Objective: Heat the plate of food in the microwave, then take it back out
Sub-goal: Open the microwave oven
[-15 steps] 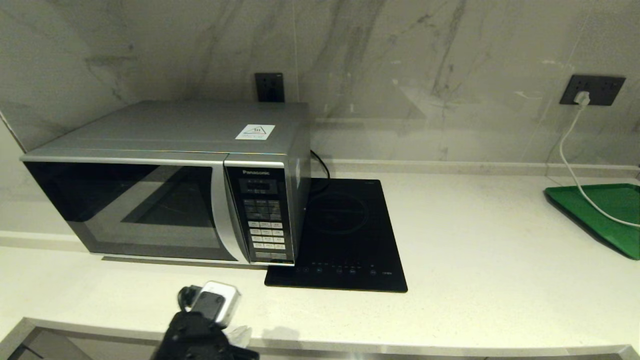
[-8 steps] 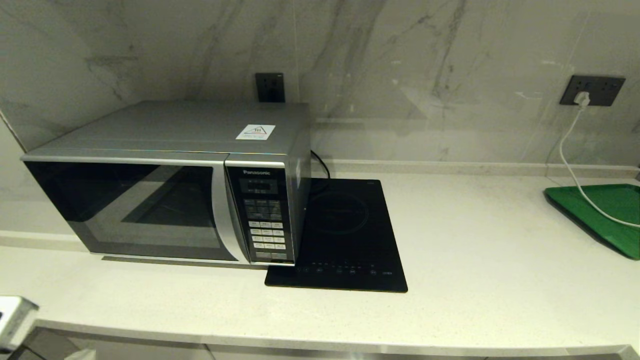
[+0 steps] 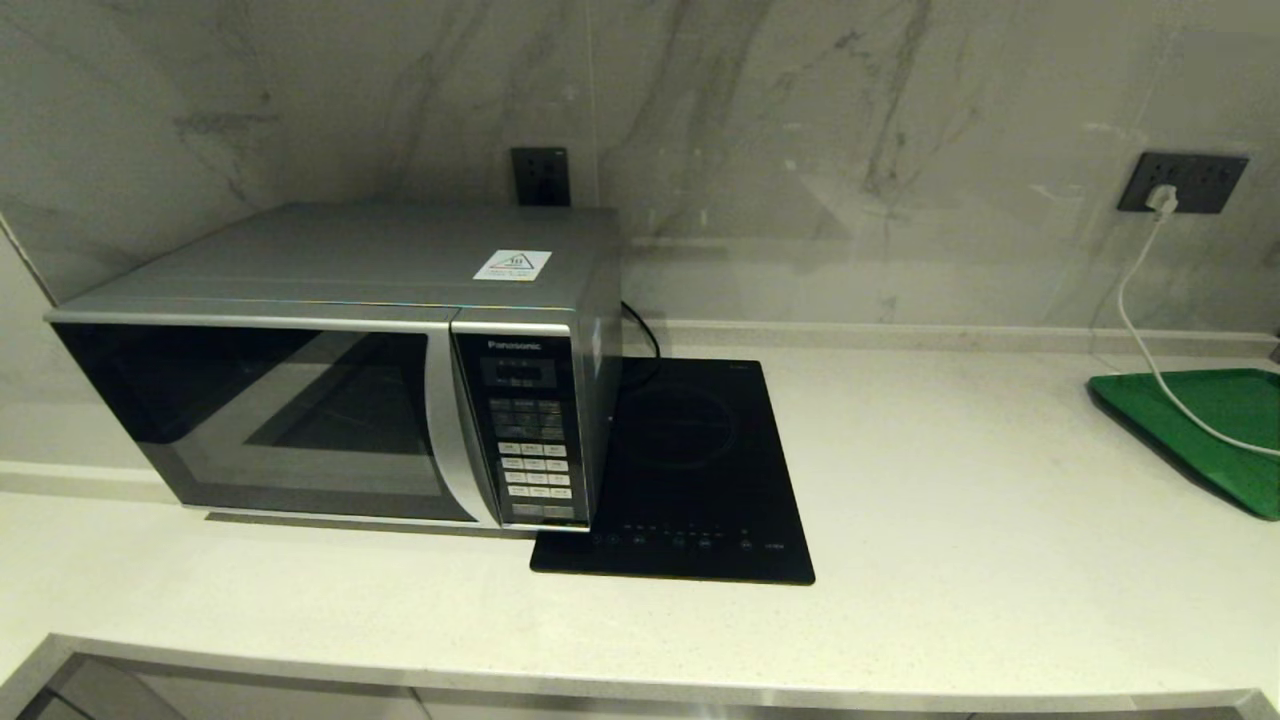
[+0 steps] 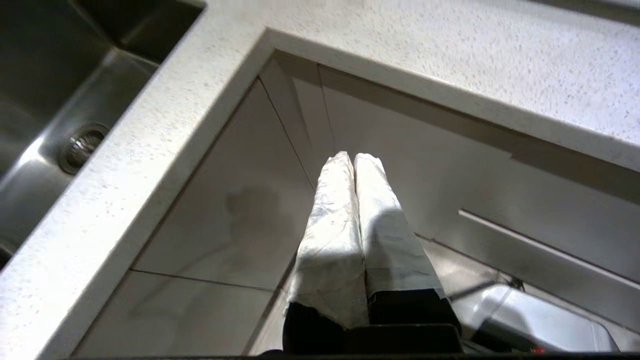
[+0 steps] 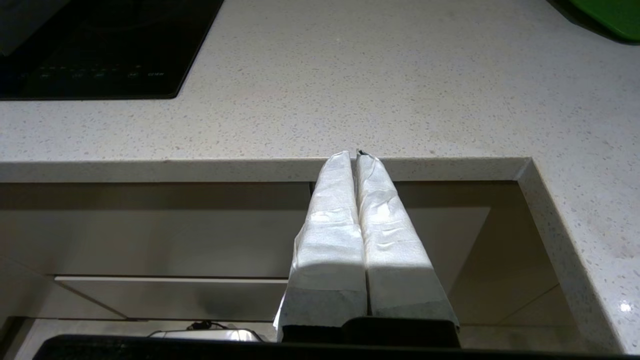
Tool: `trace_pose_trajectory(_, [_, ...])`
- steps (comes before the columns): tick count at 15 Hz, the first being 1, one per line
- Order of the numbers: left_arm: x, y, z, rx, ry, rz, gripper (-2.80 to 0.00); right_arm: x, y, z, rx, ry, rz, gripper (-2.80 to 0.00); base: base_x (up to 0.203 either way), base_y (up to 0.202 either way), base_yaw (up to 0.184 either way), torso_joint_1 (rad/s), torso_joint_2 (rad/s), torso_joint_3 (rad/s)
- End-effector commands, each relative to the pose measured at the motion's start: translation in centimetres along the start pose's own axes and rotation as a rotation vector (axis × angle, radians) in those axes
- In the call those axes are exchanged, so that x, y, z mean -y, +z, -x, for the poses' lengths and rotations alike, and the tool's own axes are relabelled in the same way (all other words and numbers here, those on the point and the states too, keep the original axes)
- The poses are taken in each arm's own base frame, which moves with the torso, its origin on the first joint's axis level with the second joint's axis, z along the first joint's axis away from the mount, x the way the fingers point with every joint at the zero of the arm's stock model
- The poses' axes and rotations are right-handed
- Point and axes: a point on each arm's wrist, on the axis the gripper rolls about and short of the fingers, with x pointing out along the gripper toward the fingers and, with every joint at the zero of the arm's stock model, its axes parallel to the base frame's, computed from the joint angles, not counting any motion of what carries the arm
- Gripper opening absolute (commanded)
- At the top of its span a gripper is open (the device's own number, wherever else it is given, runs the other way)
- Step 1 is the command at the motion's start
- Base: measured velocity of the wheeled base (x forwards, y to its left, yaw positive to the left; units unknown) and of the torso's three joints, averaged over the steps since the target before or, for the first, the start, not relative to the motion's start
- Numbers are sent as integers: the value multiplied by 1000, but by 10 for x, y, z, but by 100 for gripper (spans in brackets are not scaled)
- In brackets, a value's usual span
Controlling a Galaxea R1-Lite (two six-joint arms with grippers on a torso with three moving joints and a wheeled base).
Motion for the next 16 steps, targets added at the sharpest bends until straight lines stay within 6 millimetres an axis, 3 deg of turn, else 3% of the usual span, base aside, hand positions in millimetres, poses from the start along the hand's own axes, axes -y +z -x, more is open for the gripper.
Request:
trace_pose_trajectory(1, [-10,-3,15,96,4,27,-280,0,0,0,-1,-1,0,-280,0,0,0,0,0,0])
trace_pose_trajectory(6, [-8,3,27,132,65,-68,-280,0,0,0,-1,1,0,-280,0,0,0,0,0,0])
trace_pose_trajectory(8, [-3,2,33,170,-24,-107,-280,0,0,0,0,0,0,-280,0,0,0,0,0,0])
trace_pose_trajectory(10, [-4,-11,32,190,-87,-106,-280,0,0,0,-1,1,0,-280,0,0,0,0,0,0])
trace_pose_trajectory(12, [-7,-41,32,266,-209,-105,-280,0,0,0,-2,1,0,-280,0,0,0,0,0,0])
trace_pose_trajectory(13, [-4,-52,25,281,-268,-108,-280,0,0,0,-2,1,0,-280,0,0,0,0,0,0])
trace_pose_trajectory(16, [20,-78,-23,298,-418,-114,-280,0,0,0,-1,-1,0,-280,0,0,0,0,0,0])
